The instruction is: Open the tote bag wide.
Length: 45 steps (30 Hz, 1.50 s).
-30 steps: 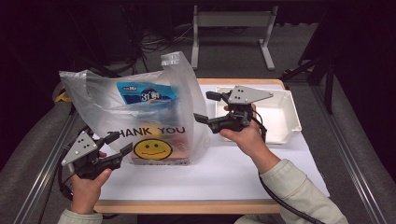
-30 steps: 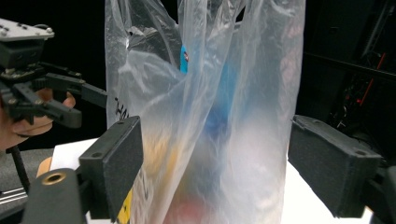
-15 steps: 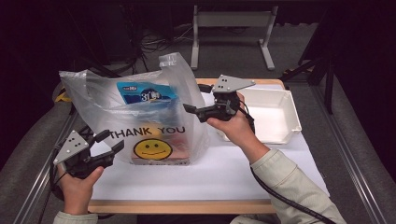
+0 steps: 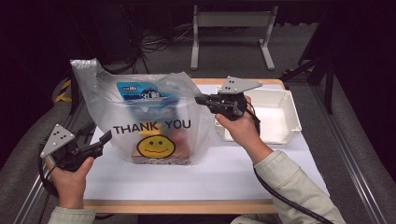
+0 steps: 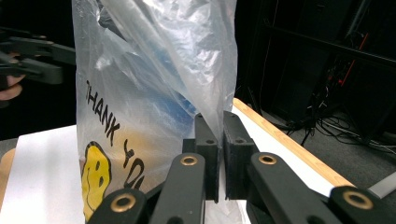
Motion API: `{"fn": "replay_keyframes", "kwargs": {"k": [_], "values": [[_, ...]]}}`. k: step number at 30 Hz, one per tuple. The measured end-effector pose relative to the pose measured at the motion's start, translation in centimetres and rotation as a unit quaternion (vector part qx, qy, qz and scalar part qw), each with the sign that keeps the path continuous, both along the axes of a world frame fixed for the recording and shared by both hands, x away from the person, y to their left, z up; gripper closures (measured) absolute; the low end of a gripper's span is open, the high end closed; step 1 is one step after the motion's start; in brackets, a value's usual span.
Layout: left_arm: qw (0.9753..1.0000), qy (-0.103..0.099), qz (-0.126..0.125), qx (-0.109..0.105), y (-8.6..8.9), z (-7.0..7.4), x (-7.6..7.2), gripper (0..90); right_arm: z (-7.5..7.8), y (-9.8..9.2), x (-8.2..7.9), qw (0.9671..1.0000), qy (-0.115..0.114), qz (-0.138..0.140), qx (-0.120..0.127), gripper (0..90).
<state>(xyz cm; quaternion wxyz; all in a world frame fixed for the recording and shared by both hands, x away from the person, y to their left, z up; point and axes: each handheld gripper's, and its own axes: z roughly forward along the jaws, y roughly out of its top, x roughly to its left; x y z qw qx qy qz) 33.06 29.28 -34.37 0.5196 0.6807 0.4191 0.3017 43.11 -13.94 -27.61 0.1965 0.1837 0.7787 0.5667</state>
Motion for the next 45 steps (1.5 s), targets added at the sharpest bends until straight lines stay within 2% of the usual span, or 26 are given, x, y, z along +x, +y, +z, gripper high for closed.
{"fn": "replay_keyframes", "kwargs": {"k": [2, 5, 6, 8, 9, 10, 11, 14, 16, 19, 26, 27, 28, 32, 37, 41, 43, 45], "values": [[1.0000, 0.009, 0.000, 0.004, 0.0, -0.1, 0.7, 31.6, -0.1, 0.0, 0.0, 1.0000, 0.000, -0.001, -0.001, 87.2], [0.9999, 0.005, -0.012, 0.002, 0.1, -0.1, 1.4, 32.1, -0.1, -0.1, -0.1, 1.0000, -0.001, -0.002, 0.000, 87.2], [0.9998, 0.002, -0.019, -0.005, 0.2, -0.2, 1.6, 35.5, -0.2, -0.1, 0.0, 1.0000, -0.001, -0.002, 0.000, 87.2], [0.9998, 0.003, -0.018, -0.004, 0.1, -0.3, 1.8, 40.3, -0.3, -0.1, 0.0, 1.0000, 0.000, -0.005, 0.000, 87.2], [0.9996, 0.005, -0.022, 0.016, -0.3, -0.4, 2.2, 47.7, -0.4, -0.1, 0.1, 1.0000, 0.001, -0.007, -0.001, 87.2], [0.9996, 0.005, -0.022, 0.016, -0.3, -0.4, 2.2, 53.3, -0.4, -0.1, 0.1, 1.0000, 0.001, -0.007, -0.001, 87.2], [0.9994, 0.009, -0.021, 0.025, -0.5, -0.5, 2.3, 53.3, -0.5, -0.1, 0.2, 1.0000, 0.001, -0.007, 0.000, 87.2], [0.9985, 0.019, -0.015, 0.049, -1.2, -0.6, 2.5, 79.9, -0.9, 0.1, 0.3, 0.9999, 0.003, -0.013, -0.004, 87.3], [0.9977, 0.023, -0.009, 0.064, -1.5, -0.6, 2.5, 88.5, -1.3, 0.2, 0.5, 0.9998, 0.006, -0.017, -0.006, 87.4], [0.9967, 0.033, -0.009, 0.074, -1.7, -0.9, 2.8, 89.4, -1.8, 0.2, 0.8, 0.9996, 0.010, -0.024, -0.008, 87.4], [0.9951, 0.058, -0.011, 0.080, -1.6, -2.0, 3.5, 89.4, -3.4, 0.3, 1.5, 0.9988, 0.031, -0.037, -0.011, 87.6], [0.9940, 0.063, -0.013, 0.088, -1.8, -2.4, 3.6, 89.4, -3.7, 0.3, 1.6, 0.9987, 0.034, -0.037, -0.012, 87.6], [0.9940, 0.063, -0.013, 0.088, -1.8, -2.4, 3.6, 89.4, -3.7, 0.3, 1.6, 0.9987, 0.034, -0.037, -0.012, 87.6], [0.9910, 0.071, -0.021, 0.112, -2.6, -2.7, 3.5, 89.4, -5.1, 0.5, 1.7, 0.9981, 0.048, -0.036, -0.017, 87.6], [0.9889, 0.075, -0.028, 0.125, -3.1, -3.0, 3.4, 89.4, -6.4, 0.5, 1.7, 0.9972, 0.058, -0.040, -0.023, 87.6], [0.9883, 0.085, -0.030, 0.122, -2.8, -3.5, 3.5, 89.5, -7.3, 0.2, 1.6, 0.9966, 0.067, -0.042, -0.024, 87.6], [0.9883, 0.095, -0.032, 0.115, -2.5, -3.9, 3.6, 89.5, -7.8, 0.0, 1.5, 0.9961, 0.072, -0.043, -0.024, 87.6], [0.9873, 0.106, -0.035, 0.112, -2.3, -4.2, 3.7, 89.5, -8.2, -0.3, 1.5, 0.9957, 0.077, -0.045, -0.024, 87.6]]}}
